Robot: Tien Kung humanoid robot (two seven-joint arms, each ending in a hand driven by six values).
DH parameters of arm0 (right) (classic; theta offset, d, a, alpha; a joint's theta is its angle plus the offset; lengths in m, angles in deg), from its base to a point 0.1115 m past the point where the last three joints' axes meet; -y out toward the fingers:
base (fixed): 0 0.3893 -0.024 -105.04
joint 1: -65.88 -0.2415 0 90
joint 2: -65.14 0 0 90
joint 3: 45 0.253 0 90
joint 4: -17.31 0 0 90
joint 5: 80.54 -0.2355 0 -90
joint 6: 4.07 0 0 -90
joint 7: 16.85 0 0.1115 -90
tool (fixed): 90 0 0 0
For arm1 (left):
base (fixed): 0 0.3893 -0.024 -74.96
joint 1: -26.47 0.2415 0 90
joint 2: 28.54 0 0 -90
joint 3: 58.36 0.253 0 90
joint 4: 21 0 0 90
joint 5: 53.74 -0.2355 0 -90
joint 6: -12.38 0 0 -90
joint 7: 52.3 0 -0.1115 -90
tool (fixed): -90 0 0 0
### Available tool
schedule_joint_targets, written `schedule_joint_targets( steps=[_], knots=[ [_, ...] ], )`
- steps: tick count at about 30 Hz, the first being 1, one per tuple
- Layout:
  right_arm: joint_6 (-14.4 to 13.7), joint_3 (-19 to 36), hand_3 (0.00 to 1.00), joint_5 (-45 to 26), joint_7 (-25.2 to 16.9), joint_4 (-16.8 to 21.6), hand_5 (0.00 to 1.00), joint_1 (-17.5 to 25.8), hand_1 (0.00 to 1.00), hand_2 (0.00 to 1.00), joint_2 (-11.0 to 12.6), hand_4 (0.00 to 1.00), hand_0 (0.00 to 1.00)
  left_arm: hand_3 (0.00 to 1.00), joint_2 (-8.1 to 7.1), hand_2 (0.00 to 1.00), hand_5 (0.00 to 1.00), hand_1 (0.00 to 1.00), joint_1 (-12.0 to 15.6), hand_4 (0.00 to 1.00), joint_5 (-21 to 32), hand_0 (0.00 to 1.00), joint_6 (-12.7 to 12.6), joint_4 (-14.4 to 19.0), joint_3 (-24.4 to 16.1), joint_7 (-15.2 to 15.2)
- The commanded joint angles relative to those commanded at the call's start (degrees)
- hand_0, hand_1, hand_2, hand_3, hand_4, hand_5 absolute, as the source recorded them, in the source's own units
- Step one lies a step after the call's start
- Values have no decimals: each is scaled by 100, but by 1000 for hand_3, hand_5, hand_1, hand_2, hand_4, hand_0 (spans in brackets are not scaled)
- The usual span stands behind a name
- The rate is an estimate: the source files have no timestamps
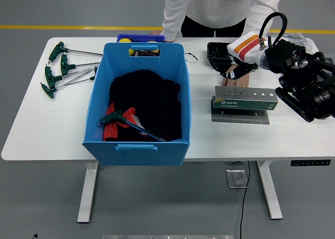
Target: Lift tool from toolbox,place it in box,lift tool from toolbox,place it in box
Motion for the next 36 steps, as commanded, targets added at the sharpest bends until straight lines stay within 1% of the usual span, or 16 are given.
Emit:
schedule_joint_targets(
  steps=[3, 7, 9, 13, 15, 18, 22, 25, 26, 29, 30, 31, 32, 33, 35, 36],
  knots=[
    [73, 196, 30, 27, 10, 179, 663, -11, 2, 2, 88, 826, 2, 758, -1, 721, 827, 663, 5, 944, 16, 681, -1, -2, 4, -4],
    [135, 626, 29, 166, 39, 674, 673, -32, 2, 2, 281, 825, 2, 757, 1, 721, 831, 661, 11, 947, 17, 681, 3, -9, -8, -5],
    [146, 892, 29, 304, 64, 991, 673, -56, 2, 2, 379, 825, 2, 757, 3, 721, 831, 661, 18, 947, 7, 681, 3, -13, -28, -3],
    [189, 1226, 27, 543, 128, 1508, 684, -144, 2, 2, 478, 830, 2, 756, 4, 720, 831, 660, 23, 947, -1, 680, 3, -16, -43, -1],
    [250, 1325, 27, 622, 172, 1679, 684, -189, 2, 2, 500, 830, 2, 756, 0, 720, 831, 660, 23, 947, 6, 680, 4, -17, -36, -3],
    [318, 1428, 28, 702, 221, 1891, 694, -229, 2, 2, 501, 835, 2, 755, -4, 718, 834, 659, 25, 947, 1, 681, 5, -18, -38, -4],
    [325, 1529, 28, 807, 256, 2222, 694, -279, 2, 2, 429, 835, 2, 755, -2, 718, 834, 659, 31, 947, -20, 681, 3, -19, -51, 1],
    [308, 1495, 32, 882, 285, 2583, 701, -373, 2, 2, 381, 837, 2, 756, 2, 719, 835, 659, 29, 947, -33, 682, 1, -20, -64, 2],
    [291, 1481, 32, 886, 294, 2665, 701, -395, 2, 2, 369, 837, 2, 756, 2, 719, 835, 659, 29, 947, -40, 682, 1, -20, -69, 2],
    [85, 1369, 32, 744, 288, 2910, 701, -450, 2, 2, 308, 837, 2, 756, 4, 719, 835, 659, 29, 947, -100, 682, -2, -24, -117, 11],
    [-33, 1299, 199, 651, 271, 2986, 667, -457, 13, 109, 277, 856, 33, 755, 5, 718, 834, 658, 31, 946, -132, 681, -5, -26, -142, 17],
    [-218, 1211, 199, 554, 246, 3067, 667, -460, 13, 109, 239, 856, 33, 755, 8, 718, 834, 658, 32, 946, -165, 681, -9, -28, -168, 24],
    [-289, 1177, 199, 530, 236, 3095, 667, -461, 13, 109, 224, 856, 33, 755, 9, 718, 834, 658, 32, 946, -177, 681, -10, -28, -177, 27],
    [-319, 1109, 199, 520, 211, 3137, 667, -462, 13, 109, 194, 856, 33, 755, 10, 718, 834, 658, 31, 946, -198, 681, -11, -28, -188, 32],
    [-258, 915, 199, 441, 194, 3180, 667, -467, 13, 109, 122, 856, 33, 755, 8, 718, 834, 658, 31, 946, -242, 681, -11, -27, -214, 42],
    [-216, 841, 515, 412, 197, 3188, 616, -464, 362, 471, 99, 913, 352, 755, 7, 719, 837, 658, 31, 945, -257, 681, -10, -28, -222, 45]
  ],
)
